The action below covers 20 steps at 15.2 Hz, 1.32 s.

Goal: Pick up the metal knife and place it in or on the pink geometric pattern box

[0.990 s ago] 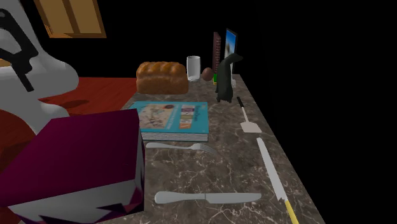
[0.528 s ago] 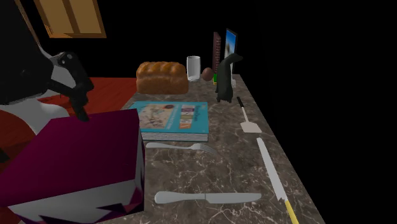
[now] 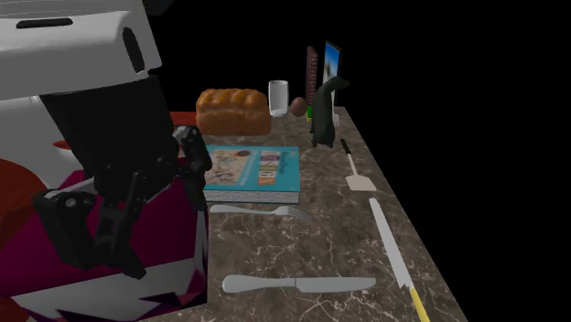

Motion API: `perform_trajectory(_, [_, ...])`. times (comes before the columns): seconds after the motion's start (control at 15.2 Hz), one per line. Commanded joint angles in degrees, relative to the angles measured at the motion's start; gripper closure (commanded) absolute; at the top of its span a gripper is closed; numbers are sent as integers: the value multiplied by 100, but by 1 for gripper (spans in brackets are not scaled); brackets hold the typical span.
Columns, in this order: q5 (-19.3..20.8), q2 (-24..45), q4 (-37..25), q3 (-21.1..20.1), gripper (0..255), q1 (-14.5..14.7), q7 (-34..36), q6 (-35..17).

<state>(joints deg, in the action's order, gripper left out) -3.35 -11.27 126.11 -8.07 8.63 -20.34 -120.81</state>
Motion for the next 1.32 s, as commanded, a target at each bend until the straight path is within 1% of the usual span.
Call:
perform_trajectory(0.0, [57, 370, -143, -100, 0, 86, -91, -229])
perform_trajectory(0.33, [284, 1253, -615, -334, 0, 302, -261, -622])
perform_trajectory(0.79, [752, 2466, -1395, -591, 0, 658, -421, -996])
perform_trajectory(1.25, [875, 2808, -1288, -549, 0, 696, -340, -1433])
